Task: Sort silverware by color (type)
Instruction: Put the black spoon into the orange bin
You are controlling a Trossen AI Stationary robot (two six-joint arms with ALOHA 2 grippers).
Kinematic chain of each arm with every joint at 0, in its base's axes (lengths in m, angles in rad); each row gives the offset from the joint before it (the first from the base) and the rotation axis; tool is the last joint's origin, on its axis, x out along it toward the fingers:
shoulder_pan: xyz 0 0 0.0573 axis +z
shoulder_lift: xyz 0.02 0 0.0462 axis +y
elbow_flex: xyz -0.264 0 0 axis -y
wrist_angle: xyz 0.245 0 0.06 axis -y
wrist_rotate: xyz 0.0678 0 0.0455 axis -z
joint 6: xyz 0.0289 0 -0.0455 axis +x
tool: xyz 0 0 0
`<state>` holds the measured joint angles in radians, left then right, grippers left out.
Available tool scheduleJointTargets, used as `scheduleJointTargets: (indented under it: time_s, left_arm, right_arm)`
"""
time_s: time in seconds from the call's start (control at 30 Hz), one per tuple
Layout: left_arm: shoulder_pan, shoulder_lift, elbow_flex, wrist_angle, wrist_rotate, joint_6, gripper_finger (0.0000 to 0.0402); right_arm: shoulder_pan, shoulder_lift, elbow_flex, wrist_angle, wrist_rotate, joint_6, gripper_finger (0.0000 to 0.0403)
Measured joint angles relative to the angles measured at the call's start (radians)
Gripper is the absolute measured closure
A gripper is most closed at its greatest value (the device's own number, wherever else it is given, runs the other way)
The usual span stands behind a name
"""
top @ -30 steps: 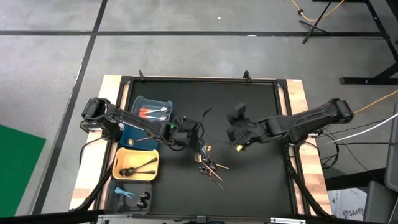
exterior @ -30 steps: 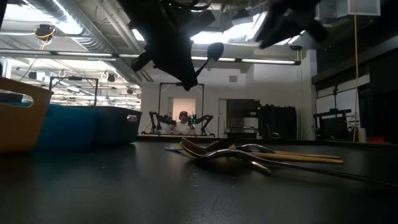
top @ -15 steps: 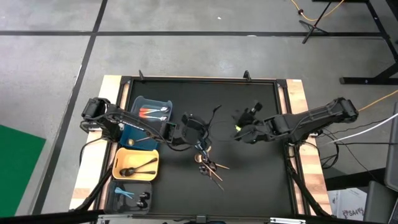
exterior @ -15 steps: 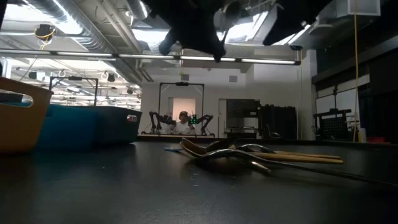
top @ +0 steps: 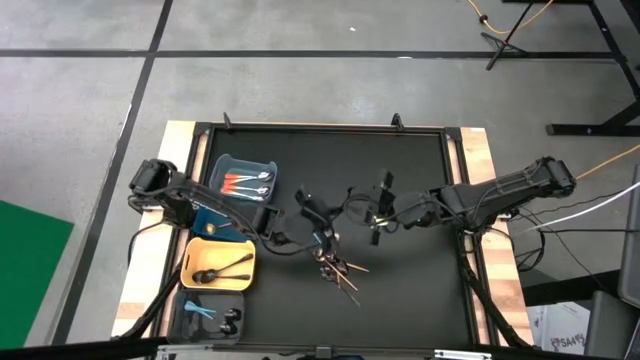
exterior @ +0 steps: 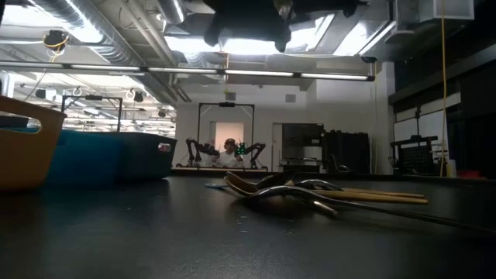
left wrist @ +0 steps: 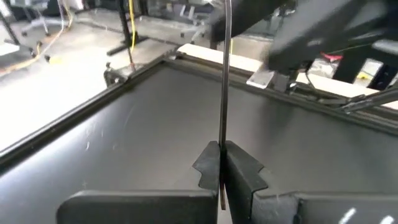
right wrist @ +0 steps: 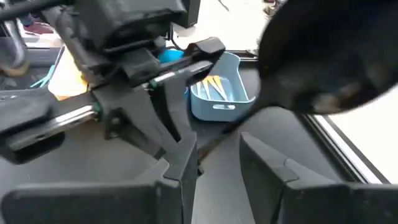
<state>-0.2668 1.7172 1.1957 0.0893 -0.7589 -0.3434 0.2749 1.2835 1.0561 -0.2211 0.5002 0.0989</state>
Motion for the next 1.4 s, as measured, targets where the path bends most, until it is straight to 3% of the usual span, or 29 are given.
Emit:
scheduleJointTargets:
  time_s: [0.5, 0.83, 1.07, 1.4]
  left_arm:
    - [-0.03, -0.002, 0.0, 0.049, -0.04, 0.043, 0.0398]
    - [-0.03, -0.002, 0.0, 0.046, -0.039, 0.047, 0.0398]
    - [-0.03, -0.002, 0.0, 0.046, -0.04, 0.043, 0.0391]
    - [-0.039, -0.03, -0.002, 0.005, -0.042, 0.088, 0.0343]
  right_arm:
    - [-0.001, 0.002, 0.0, 0.113, -0.116, -0.054, 0.0294]
    - [-0.001, 0.002, 0.0, 0.117, -0.109, -0.054, 0.0396]
    - [0.0, 0.002, 0.0, 0.117, -0.11, -0.054, 0.0398]
    - [0.0, 0.002, 0.001, 0.116, -0.112, -0.057, 0.0402]
